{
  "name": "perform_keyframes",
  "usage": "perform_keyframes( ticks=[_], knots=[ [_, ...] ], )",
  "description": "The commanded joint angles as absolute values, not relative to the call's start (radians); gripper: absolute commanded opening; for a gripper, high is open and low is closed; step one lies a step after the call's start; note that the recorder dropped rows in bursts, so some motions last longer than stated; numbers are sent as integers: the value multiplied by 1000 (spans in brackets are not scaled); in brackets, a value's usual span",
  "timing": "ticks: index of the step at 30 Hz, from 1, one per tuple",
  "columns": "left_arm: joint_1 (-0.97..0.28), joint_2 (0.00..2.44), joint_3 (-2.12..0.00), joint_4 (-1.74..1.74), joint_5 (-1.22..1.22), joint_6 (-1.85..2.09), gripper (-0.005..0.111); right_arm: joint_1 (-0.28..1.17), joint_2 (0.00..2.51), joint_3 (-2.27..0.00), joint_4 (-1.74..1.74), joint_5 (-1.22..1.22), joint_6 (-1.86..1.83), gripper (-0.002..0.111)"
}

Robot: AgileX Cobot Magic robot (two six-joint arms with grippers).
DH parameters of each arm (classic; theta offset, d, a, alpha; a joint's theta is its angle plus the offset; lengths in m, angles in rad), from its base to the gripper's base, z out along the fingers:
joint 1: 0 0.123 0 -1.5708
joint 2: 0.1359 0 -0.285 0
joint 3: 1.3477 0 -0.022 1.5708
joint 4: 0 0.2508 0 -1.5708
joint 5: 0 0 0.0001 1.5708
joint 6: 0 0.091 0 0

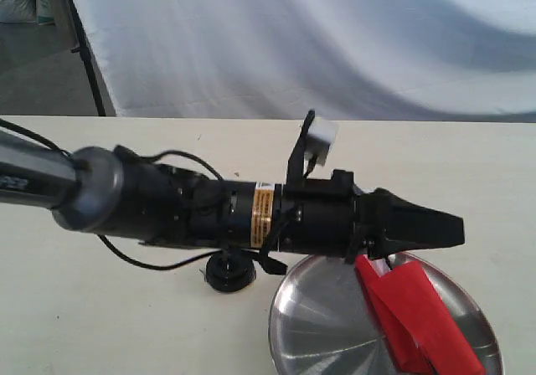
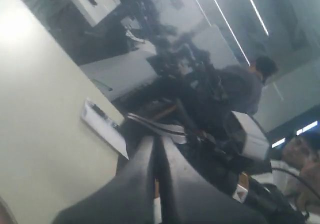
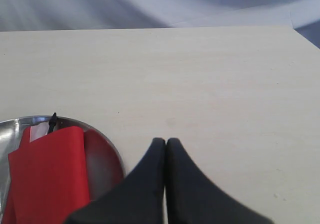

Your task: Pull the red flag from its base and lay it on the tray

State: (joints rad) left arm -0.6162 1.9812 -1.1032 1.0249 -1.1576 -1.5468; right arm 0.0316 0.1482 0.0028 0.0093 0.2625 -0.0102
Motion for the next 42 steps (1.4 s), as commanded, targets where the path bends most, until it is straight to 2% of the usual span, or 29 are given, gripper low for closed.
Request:
perform_keyframes(
  ticks=[1,11,17,21,27,32,42],
  knots=[
    [-606,1834,-1129,1211,-1046,-1513,0,29,144,0,7,253,-13,0],
    [-608,1414,-1073,1681,-364,-1718,0,29,144,0,7,253,-13,0],
    [-608,979,-846,1742,55,-1723,0,29,144,0,7,253,-13,0],
    [-608,706,-546,1742,96,-1723,0,29,144,0,7,253,-13,0],
    [-608,533,-209,1737,153,-1750,0,29,144,0,7,253,-13,0],
    [-608,523,-139,1737,163,-1752,0,29,144,0,7,253,-13,0],
    [-608,523,-138,1743,161,-1750,0,29,144,0,7,253,-13,0]
  ],
)
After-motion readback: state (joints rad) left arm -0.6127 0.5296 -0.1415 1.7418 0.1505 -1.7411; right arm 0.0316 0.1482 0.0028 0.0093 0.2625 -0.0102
